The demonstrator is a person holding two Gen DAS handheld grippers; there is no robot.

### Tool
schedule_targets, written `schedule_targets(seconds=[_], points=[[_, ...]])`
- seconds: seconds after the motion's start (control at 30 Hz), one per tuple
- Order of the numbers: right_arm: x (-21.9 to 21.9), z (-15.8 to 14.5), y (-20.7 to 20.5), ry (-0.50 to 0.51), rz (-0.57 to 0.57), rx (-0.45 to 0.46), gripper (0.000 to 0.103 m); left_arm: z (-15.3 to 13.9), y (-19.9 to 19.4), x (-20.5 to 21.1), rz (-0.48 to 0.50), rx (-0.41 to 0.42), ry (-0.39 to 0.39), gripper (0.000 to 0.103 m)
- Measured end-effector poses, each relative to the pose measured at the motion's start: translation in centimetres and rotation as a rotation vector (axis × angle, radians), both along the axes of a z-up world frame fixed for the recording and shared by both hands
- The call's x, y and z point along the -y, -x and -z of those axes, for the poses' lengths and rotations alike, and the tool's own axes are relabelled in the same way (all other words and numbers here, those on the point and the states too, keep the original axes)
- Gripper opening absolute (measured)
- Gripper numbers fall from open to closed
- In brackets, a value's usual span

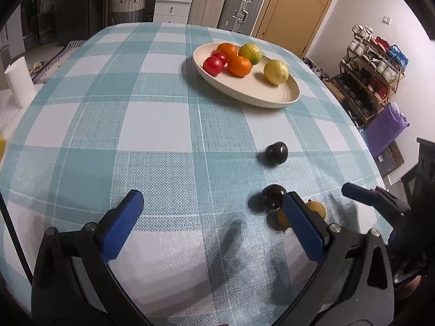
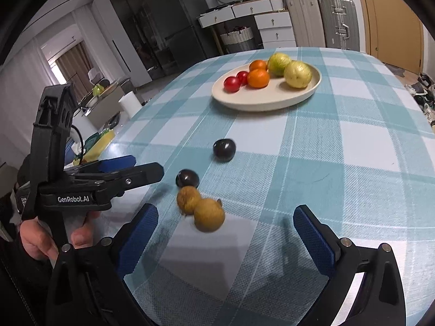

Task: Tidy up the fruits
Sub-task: 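Lower the right tool and close it on the brown round fruit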

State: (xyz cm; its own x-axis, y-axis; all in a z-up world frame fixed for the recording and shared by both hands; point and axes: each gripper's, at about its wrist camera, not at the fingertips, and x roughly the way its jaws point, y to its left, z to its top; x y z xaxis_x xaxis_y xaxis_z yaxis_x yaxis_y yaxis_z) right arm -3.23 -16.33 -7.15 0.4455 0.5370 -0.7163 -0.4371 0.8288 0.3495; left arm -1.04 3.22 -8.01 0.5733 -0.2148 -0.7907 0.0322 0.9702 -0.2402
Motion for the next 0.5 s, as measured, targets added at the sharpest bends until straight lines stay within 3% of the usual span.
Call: schedule_targets(seconds=[0.13, 0.27, 0.33, 0.47, 0.5], points=[[-0.7, 0.3, 0.1, 0.024, -0.026, -0.001, 0.086, 0.1, -0.1, -0.1, -0.005, -0.003, 0.003, 0.102], [-1.2, 0.6, 0.3, 0.022, -0.052, -0.008, 0.083, 0.3, -0.3, -0.4, -0.01, -0.01, 0.01, 0.102], [-1.3, 0.7, 0.2, 0.019, -0.066, -0.016, 0.071, 0.4, -0.4, -0.5, -0.013, -0.014, 0.011, 0.102], [-1.7, 0.9, 0.3, 0.038, -0.082, -0.013, 0.06, 0.5, -0.5, -0.6, -0.016, -0.017, 0.015, 0.102], [-1.7, 0.9, 0.3, 0.039, -0.082, -0.011, 0.052, 0.5, -0.5, -0.6, -0.013, -0.016, 0.017, 0.102]])
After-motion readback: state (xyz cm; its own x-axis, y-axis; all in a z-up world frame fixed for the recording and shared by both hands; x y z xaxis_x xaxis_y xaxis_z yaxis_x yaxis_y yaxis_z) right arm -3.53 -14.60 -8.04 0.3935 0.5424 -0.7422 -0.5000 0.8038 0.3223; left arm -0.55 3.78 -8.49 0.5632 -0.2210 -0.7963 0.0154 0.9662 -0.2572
